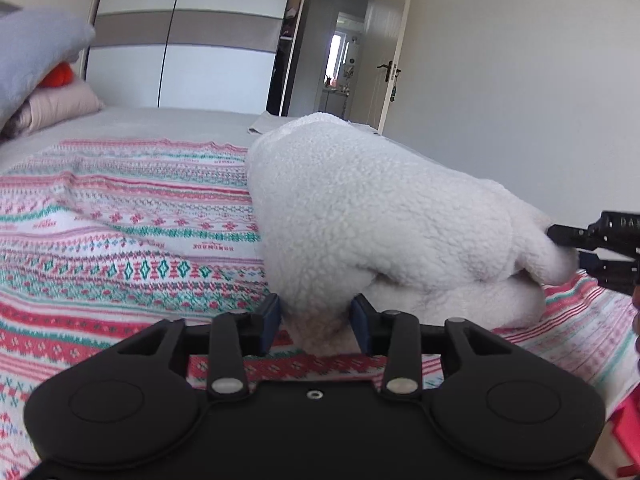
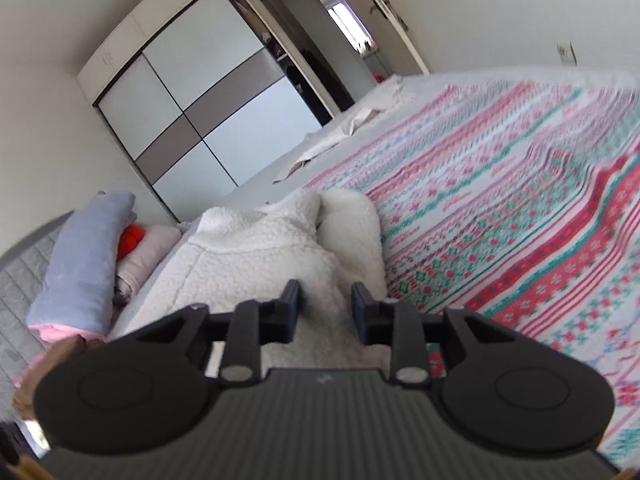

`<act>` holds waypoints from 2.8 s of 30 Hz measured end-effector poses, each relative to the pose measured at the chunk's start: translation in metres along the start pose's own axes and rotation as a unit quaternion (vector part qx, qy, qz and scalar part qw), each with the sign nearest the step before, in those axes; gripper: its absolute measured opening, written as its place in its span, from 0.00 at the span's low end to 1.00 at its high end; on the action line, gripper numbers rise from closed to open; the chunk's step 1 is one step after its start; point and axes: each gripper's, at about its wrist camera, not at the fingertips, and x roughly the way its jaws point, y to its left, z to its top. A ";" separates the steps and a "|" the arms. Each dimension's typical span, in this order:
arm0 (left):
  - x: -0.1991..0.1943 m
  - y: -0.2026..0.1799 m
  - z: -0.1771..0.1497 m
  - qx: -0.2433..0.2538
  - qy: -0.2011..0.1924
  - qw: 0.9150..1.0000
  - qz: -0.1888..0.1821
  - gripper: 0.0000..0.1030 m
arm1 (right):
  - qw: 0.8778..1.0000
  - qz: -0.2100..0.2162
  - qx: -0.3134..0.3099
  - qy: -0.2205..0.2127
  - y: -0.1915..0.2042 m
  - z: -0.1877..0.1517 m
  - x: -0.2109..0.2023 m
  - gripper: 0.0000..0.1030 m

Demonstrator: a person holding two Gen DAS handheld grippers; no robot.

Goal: Fold large clothes

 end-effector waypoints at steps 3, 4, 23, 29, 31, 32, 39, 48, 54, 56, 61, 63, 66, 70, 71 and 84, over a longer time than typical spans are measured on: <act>-0.012 -0.001 0.005 -0.031 0.015 0.999 -0.011 0.57 | 0.999 -0.025 -0.043 -0.008 0.014 -0.005 -0.020 0.56; -0.016 -0.002 0.007 -0.043 0.021 0.999 -0.010 0.63 | 0.998 -0.032 -0.053 -0.005 0.019 -0.009 -0.026 0.59; -0.051 -0.076 0.002 0.019 0.107 0.984 0.141 1.00 | 0.963 -0.170 -0.204 0.035 0.082 -0.045 -0.066 1.00; -0.053 -0.088 0.000 0.025 0.105 0.981 0.161 1.00 | 0.957 -0.190 -0.215 0.045 0.081 -0.050 -0.066 1.00; -0.054 -0.089 -0.001 0.026 0.104 0.981 0.163 1.00 | 0.956 -0.193 -0.215 0.046 0.081 -0.051 -0.066 1.00; -0.054 -0.091 -0.001 0.027 0.104 0.981 0.162 1.00 | 0.956 -0.194 -0.214 0.048 0.081 -0.052 -0.067 1.00; -0.056 -0.090 -0.003 0.022 0.103 0.982 0.159 1.00 | 0.955 -0.191 -0.220 0.051 0.084 -0.055 -0.064 1.00; -0.056 -0.088 -0.003 0.019 0.103 0.982 0.155 1.00 | 0.955 -0.184 -0.228 0.052 0.090 -0.058 -0.063 1.00; -0.056 -0.087 -0.004 0.018 0.104 0.982 0.154 1.00 | 0.955 -0.181 -0.230 0.054 0.091 -0.060 -0.062 1.00; -0.056 -0.086 -0.004 0.018 0.104 0.982 0.154 1.00 | 0.955 -0.180 -0.230 0.055 0.091 -0.060 -0.061 1.00; -0.056 -0.086 -0.005 0.018 0.104 0.982 0.154 1.00 | 0.955 -0.179 -0.231 0.058 0.091 -0.062 -0.059 1.00; -0.055 -0.087 -0.005 0.017 0.104 0.983 0.153 1.00 | 0.955 -0.180 -0.230 0.059 0.090 -0.062 -0.059 1.00; -0.055 -0.086 -0.005 0.017 0.104 0.983 0.153 1.00 | 0.955 -0.181 -0.229 0.059 0.090 -0.062 -0.058 1.00; -0.054 -0.085 -0.005 0.015 0.105 0.983 0.152 1.00 | 0.954 -0.181 -0.230 0.060 0.090 -0.062 -0.058 1.00; -0.054 -0.084 -0.005 0.015 0.105 0.983 0.151 1.00 | 0.954 -0.181 -0.230 0.060 0.090 -0.062 -0.058 1.00; -0.053 -0.081 -0.005 0.012 0.105 0.983 0.150 1.00 | 0.954 -0.179 -0.231 0.060 0.092 -0.062 -0.058 1.00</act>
